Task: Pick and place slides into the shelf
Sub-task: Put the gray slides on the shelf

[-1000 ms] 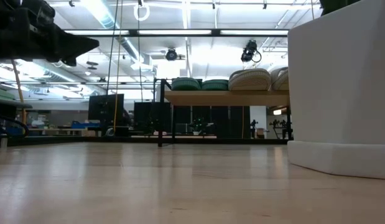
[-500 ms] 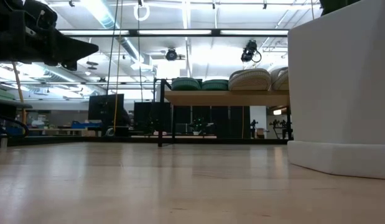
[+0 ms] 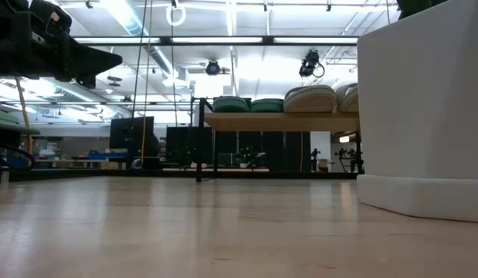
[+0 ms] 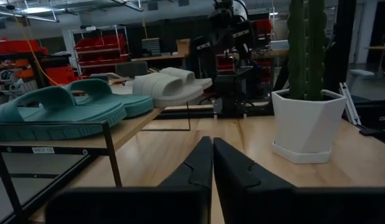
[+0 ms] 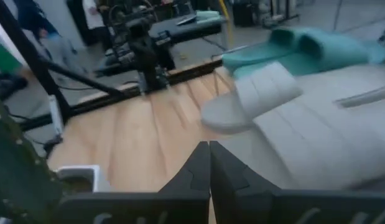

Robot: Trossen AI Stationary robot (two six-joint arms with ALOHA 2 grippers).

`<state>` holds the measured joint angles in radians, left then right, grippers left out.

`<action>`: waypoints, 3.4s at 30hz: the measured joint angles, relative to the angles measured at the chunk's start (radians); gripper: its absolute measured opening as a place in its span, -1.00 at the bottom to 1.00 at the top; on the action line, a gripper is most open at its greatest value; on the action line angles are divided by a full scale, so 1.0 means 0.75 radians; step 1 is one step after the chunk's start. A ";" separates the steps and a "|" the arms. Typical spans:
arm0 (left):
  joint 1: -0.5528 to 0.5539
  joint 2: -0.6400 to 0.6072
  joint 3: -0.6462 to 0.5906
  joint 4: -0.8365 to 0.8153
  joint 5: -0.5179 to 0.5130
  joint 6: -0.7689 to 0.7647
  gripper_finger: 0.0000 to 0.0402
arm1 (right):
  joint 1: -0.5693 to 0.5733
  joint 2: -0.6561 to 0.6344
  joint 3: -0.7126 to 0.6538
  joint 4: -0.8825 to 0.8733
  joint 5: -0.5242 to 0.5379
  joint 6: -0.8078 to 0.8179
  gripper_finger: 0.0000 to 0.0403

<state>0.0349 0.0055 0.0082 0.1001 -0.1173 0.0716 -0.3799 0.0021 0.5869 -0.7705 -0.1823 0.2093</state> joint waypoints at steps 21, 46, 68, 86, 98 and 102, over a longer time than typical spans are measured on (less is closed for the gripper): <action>0.000 0.000 -0.001 -0.001 0.000 0.001 -0.97 | 0.007 0.017 -0.687 1.367 -0.003 0.034 -1.00; 0.000 0.000 -0.001 0.000 0.000 -0.007 -0.92 | 0.399 0.021 -0.769 1.193 0.320 -0.145 -1.00; 0.000 0.000 -0.001 -0.001 0.000 -0.014 -0.87 | 0.454 0.050 -0.770 1.100 0.517 -0.281 -1.00; 0.001 0.000 -0.001 -0.043 0.000 -0.012 -0.90 | 0.453 0.050 -0.771 1.102 0.545 -0.248 -1.00; 0.001 0.000 -0.001 -0.053 0.000 -0.020 -0.92 | 0.453 0.050 -0.771 1.092 0.473 -0.186 -0.98; 0.000 0.000 -0.001 -0.052 0.000 -0.021 -0.86 | 0.453 0.050 -0.771 1.092 0.473 -0.186 -0.94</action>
<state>0.0350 0.0055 0.0074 0.0609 -0.1175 0.0557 -0.0399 0.0395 0.0090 0.0483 0.1722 0.0696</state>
